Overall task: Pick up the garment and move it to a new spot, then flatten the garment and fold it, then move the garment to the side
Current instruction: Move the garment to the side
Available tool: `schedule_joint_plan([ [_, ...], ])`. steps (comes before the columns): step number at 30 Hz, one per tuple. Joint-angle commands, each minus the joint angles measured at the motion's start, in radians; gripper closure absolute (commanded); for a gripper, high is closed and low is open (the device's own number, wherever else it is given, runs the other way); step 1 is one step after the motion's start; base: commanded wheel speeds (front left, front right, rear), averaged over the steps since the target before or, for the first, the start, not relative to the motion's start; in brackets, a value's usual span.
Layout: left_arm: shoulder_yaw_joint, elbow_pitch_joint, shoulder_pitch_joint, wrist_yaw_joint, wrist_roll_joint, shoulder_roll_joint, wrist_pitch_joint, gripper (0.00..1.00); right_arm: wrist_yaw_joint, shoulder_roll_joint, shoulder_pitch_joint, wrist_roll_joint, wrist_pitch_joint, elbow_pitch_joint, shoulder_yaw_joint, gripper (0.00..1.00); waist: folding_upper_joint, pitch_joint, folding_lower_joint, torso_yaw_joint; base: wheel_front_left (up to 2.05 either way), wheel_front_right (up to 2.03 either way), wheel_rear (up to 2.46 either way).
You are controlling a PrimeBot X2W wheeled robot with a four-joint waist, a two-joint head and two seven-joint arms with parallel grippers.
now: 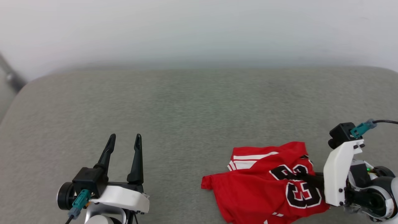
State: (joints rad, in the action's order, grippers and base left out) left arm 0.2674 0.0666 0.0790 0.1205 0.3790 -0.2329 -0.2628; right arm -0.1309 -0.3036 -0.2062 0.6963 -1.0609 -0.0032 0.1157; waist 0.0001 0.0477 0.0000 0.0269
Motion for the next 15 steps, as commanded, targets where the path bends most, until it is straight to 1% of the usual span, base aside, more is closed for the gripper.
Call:
schedule_joint_plan([
  [1, -0.005, -0.012, -0.006, -0.002, -0.009, 0.001, -0.002, 0.00, 0.000, -0.006, -0.011, -0.024, -0.007, 0.014, -0.019, 1.00, -0.0001, 0.003, 0.0000, -0.107, 0.00, 0.00, 0.00],
  [4, -0.005, -0.036, 0.012, -0.010, -0.021, -0.006, -0.002, 0.00, 0.000, -0.025, -0.038, -0.067, 0.000, 0.050, -0.057, 1.00, -0.0001, 0.036, 0.0000, -0.184, 0.00, 0.00, 0.00],
  [5, -0.006, -0.045, 0.021, -0.011, -0.026, -0.010, -0.002, 0.00, 0.000, -0.044, -0.053, -0.095, 0.012, 0.059, -0.060, 1.00, -0.0001, 0.053, 0.0000, -0.209, 0.00, 0.00, 0.00],
  [8, -0.001, -0.075, 0.054, -0.017, -0.039, -0.025, 0.003, 0.00, 0.000, -0.053, -0.102, -0.137, 0.057, 0.098, -0.083, 1.00, -0.0001, 0.117, 0.0000, -0.274, 0.00, 0.00, 0.00],
  [11, 0.009, -0.114, 0.108, -0.030, -0.058, -0.041, 0.022, 0.00, 0.000, -0.076, -0.167, -0.182, 0.122, 0.148, -0.121, 1.00, -0.0001, 0.198, 0.0000, -0.312, 0.00, 0.00, 0.00],
  [15, 0.031, -0.169, 0.200, -0.051, -0.087, -0.064, 0.058, 0.00, 0.001, -0.098, -0.244, -0.235, 0.209, 0.239, -0.199, 1.00, -0.0001, 0.318, 0.0000, -0.326, 0.00, 0.00, 0.00],
])
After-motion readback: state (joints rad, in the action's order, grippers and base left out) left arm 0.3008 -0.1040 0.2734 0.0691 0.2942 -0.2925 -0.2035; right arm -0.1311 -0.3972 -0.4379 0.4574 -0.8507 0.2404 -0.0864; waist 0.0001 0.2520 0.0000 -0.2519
